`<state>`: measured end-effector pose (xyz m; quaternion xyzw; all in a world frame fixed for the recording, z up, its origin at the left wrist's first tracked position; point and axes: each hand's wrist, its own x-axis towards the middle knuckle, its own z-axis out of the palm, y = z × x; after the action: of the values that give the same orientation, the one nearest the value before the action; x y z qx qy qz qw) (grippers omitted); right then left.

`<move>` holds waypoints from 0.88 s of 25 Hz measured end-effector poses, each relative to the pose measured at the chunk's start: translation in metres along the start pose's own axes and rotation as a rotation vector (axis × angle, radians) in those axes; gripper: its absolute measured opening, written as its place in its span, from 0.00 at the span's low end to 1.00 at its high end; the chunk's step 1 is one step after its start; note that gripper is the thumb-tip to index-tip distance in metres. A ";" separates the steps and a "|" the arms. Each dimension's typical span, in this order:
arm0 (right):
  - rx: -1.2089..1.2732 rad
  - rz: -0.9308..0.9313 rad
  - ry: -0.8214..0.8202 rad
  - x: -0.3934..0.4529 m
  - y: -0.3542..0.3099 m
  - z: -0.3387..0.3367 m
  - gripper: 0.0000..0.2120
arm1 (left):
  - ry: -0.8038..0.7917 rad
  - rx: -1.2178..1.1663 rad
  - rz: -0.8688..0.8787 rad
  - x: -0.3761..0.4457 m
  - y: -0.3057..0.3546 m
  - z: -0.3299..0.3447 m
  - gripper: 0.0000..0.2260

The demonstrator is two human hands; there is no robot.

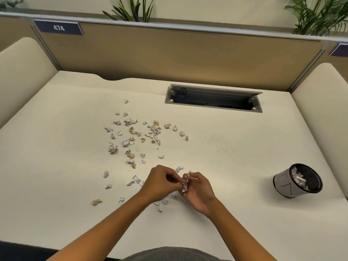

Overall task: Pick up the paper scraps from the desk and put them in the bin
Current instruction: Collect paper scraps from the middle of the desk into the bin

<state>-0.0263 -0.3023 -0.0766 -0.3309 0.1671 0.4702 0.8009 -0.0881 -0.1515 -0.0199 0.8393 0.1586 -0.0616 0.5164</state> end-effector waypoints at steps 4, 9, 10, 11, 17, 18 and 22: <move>0.082 -0.006 0.024 0.009 0.009 0.016 0.09 | -0.003 0.046 0.070 0.000 0.014 0.016 0.08; 0.192 0.025 0.017 0.015 0.011 0.022 0.13 | 0.129 -0.048 0.072 0.003 0.012 0.010 0.12; 0.181 0.011 0.043 0.015 0.010 0.022 0.14 | 0.171 -0.062 0.071 0.006 0.007 0.005 0.12; 0.165 -0.015 0.082 0.015 0.009 0.020 0.13 | 0.214 -0.037 0.077 0.009 -0.001 0.000 0.12; 0.045 -0.172 0.121 0.007 -0.006 0.011 0.15 | -0.071 0.477 0.049 0.011 -0.055 -0.016 0.16; 0.049 -0.181 0.123 0.006 -0.009 0.010 0.17 | -0.114 0.508 0.056 0.008 -0.060 -0.014 0.19; 0.043 -0.195 0.149 0.004 -0.015 0.007 0.18 | -0.194 0.567 0.076 -0.001 -0.064 -0.007 0.32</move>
<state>-0.0120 -0.3003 -0.0686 -0.3624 0.2031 0.3605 0.8352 -0.1104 -0.1187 -0.0711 0.9455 0.0536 -0.1641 0.2762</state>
